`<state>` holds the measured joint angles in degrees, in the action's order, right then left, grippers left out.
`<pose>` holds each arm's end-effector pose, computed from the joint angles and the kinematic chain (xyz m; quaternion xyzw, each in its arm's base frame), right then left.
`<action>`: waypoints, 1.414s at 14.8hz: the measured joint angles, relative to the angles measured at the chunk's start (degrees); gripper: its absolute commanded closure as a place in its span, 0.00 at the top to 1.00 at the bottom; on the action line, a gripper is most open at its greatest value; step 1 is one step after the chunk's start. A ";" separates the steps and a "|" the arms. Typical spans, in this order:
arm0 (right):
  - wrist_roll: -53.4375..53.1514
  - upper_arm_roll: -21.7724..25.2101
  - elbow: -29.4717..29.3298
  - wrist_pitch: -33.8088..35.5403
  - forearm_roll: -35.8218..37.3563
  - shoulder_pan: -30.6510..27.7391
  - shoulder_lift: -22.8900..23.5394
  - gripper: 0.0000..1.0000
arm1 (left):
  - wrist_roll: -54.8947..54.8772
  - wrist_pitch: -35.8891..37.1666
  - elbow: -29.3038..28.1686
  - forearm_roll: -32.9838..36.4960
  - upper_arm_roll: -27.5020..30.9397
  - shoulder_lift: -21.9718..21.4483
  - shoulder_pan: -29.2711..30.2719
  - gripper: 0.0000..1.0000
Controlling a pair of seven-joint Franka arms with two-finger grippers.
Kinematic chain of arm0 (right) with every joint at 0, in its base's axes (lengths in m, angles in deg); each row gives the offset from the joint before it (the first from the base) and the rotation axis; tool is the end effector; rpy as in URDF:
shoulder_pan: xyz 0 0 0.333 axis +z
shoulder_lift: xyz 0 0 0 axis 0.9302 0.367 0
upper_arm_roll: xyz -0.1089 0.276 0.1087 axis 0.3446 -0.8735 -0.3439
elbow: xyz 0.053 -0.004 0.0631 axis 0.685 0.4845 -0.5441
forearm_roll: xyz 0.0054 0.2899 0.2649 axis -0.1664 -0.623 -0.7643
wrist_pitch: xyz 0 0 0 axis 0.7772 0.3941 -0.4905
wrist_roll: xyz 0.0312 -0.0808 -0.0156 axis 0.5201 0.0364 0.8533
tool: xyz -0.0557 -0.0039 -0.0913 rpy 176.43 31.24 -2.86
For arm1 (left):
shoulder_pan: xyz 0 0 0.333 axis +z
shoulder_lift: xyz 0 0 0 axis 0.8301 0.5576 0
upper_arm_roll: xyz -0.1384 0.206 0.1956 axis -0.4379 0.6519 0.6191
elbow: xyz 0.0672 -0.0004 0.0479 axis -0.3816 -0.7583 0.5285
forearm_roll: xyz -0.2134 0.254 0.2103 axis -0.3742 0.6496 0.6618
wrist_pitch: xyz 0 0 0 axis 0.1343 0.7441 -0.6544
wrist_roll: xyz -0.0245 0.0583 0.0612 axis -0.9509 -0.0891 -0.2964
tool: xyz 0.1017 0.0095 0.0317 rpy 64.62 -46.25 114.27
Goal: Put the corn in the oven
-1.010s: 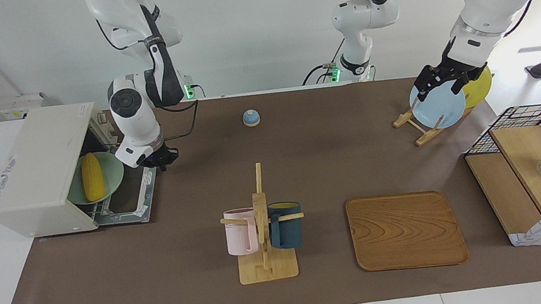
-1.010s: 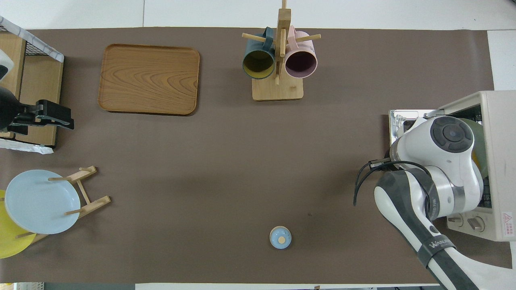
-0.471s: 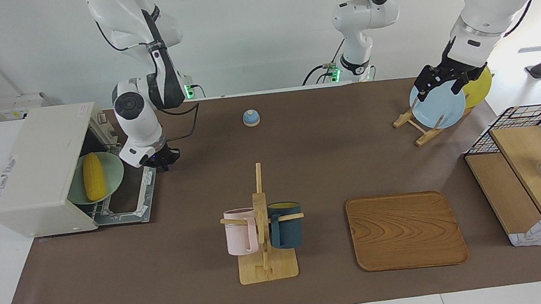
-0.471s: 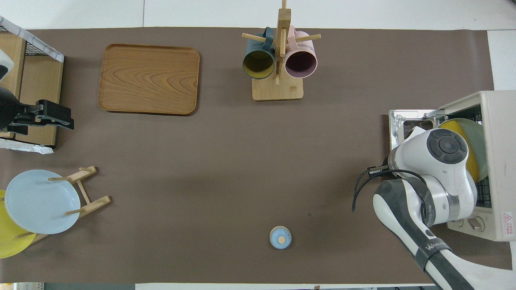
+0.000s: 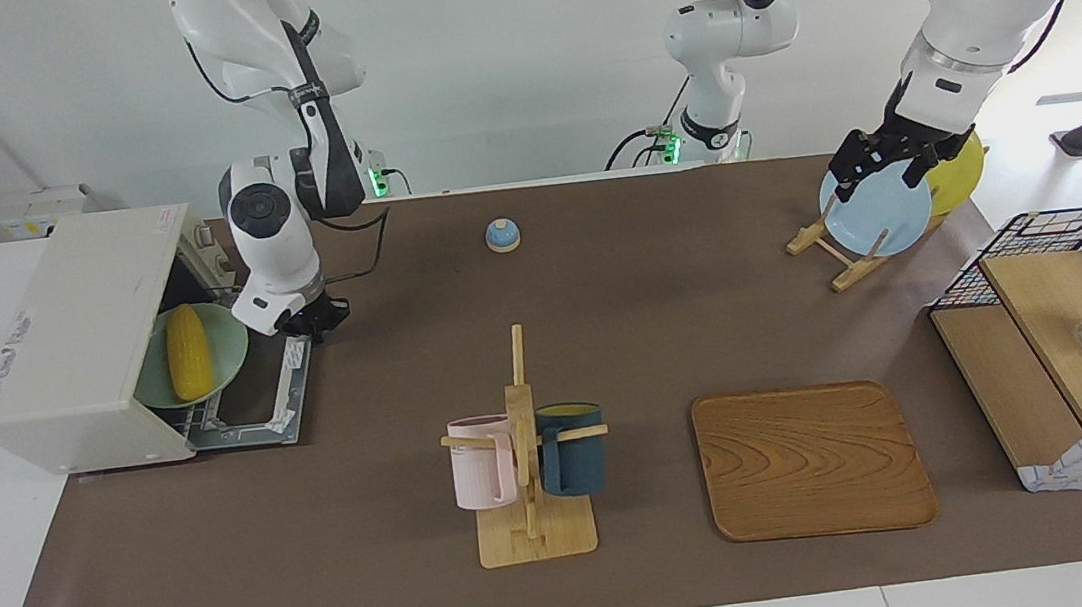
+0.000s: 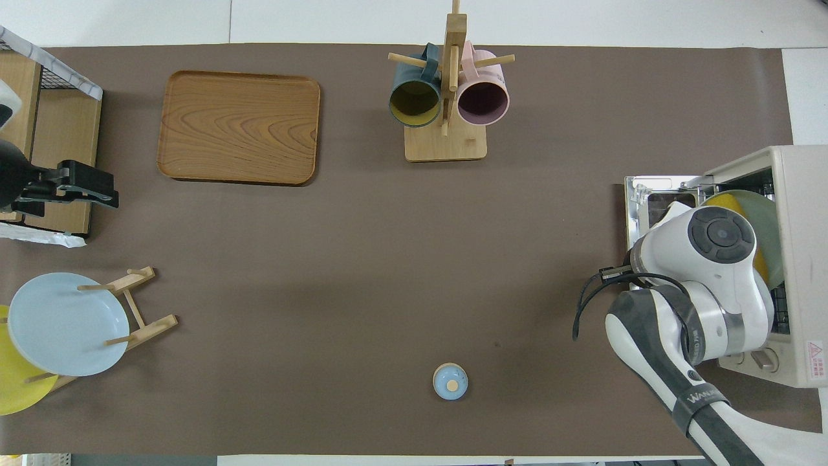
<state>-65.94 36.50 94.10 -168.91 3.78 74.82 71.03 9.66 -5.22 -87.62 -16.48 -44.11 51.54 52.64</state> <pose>0.4831 0.0386 0.3064 0.9894 0.1011 -0.0663 0.0799 0.5487 -0.0516 0.6090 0.9996 0.0174 -0.0215 0.0020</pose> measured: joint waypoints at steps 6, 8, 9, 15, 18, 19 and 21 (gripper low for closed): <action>6.68 0.92 -16.44 22.19 6.37 -1.16 -2.97 0.00 | 0.00 0.00 0.00 0.00 0.00 0.00 0.00 1.00; 13.30 1.87 -18.22 24.10 7.04 -4.82 -4.74 0.00 | 0.00 0.00 0.00 0.00 0.00 0.00 0.00 1.00; 16.07 2.09 -18.29 24.19 7.13 -6.98 -5.52 0.00 | 0.00 0.00 0.00 0.00 0.00 0.00 0.00 1.00; 18.73 1.55 -21.29 28.18 7.13 -8.66 -6.28 0.09 | 0.00 0.00 0.00 0.00 0.00 0.00 0.00 1.00; 18.73 -0.06 -29.29 36.63 6.27 -8.16 -6.83 0.52 | 0.00 0.00 0.00 0.00 0.00 0.00 0.00 1.00; 18.73 -0.66 -31.84 38.54 4.96 -7.99 -6.89 0.95 | 0.00 0.00 0.00 0.00 0.01 0.00 0.00 1.00; 18.72 -1.11 -34.69 39.91 -0.10 -7.99 -6.81 1.00 | 0.00 0.00 0.00 0.00 0.02 0.00 0.00 1.00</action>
<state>-47.21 35.39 59.41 -129.00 3.67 66.83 64.22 9.67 -5.22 -87.62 -16.48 -44.08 51.54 52.65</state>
